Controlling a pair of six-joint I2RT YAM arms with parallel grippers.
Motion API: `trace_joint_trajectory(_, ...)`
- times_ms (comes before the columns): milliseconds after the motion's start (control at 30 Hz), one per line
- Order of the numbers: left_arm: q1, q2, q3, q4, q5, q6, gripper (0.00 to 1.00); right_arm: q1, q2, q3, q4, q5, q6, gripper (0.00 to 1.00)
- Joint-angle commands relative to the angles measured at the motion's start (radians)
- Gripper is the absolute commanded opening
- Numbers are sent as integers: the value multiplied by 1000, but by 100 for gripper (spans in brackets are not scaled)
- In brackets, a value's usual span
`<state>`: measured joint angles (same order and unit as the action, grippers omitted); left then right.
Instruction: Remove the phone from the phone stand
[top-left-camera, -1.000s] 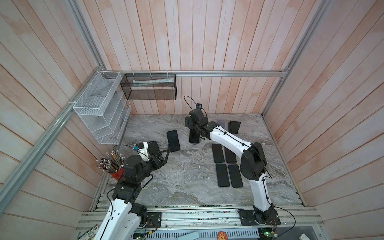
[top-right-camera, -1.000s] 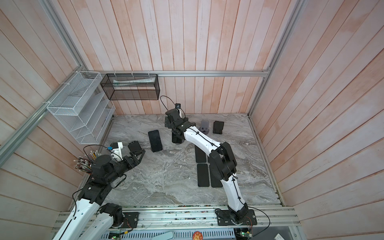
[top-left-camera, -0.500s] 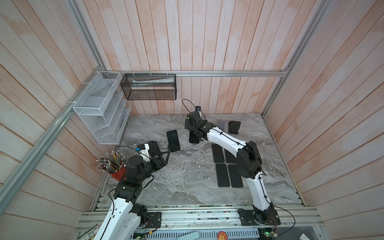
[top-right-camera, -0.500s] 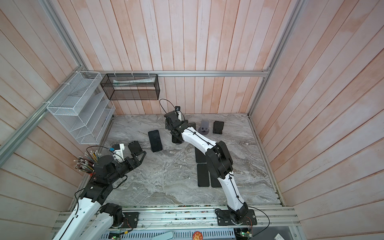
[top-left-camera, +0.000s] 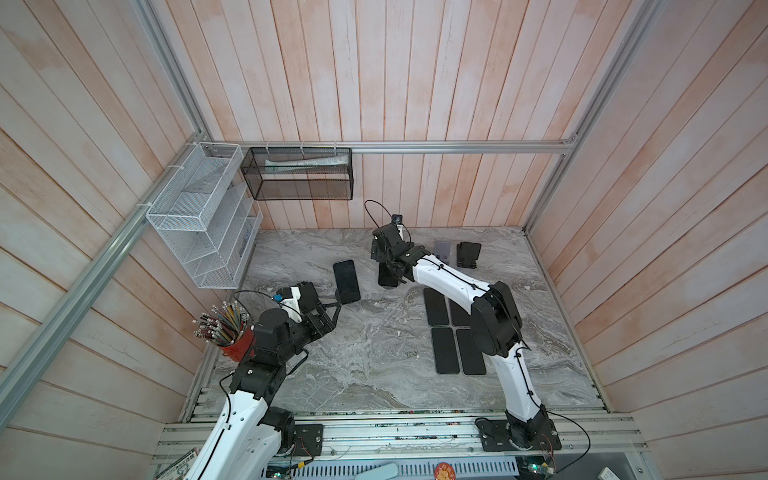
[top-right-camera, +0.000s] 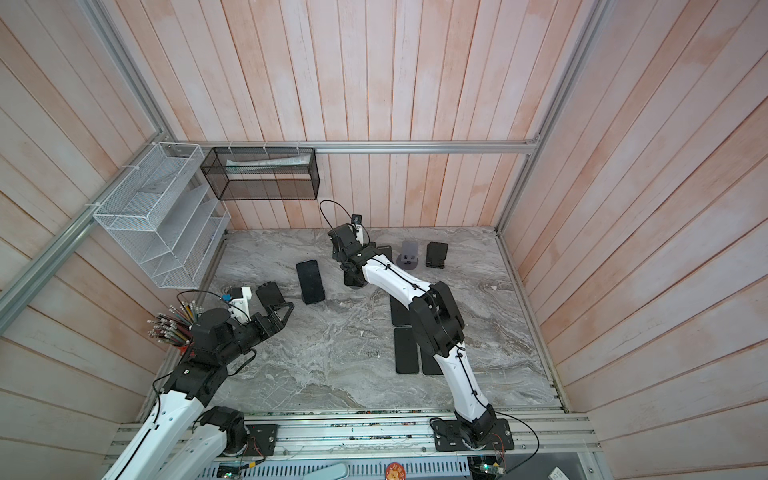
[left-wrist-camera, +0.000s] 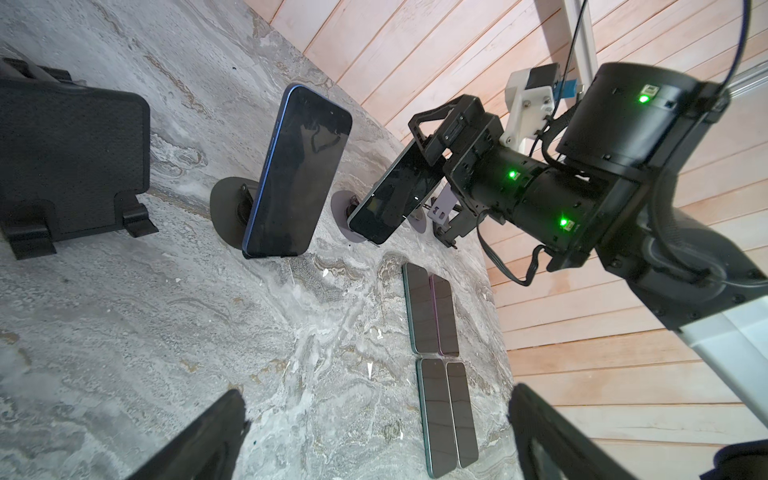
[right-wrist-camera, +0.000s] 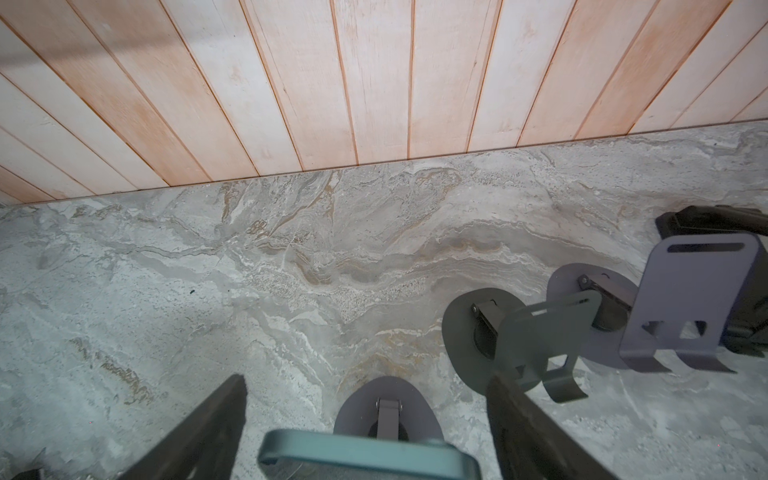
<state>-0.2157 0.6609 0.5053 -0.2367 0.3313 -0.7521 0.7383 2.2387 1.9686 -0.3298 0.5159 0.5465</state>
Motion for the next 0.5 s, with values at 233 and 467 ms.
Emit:
trace_joint_trajectory(233,-4,3,-28,31,-32,28,100,3,38,30,-40,28,-4,89)
trace_joint_trajectory(467,-4,-3,-34,27,-29,29,100,2,47,26,-52,25,10,88)
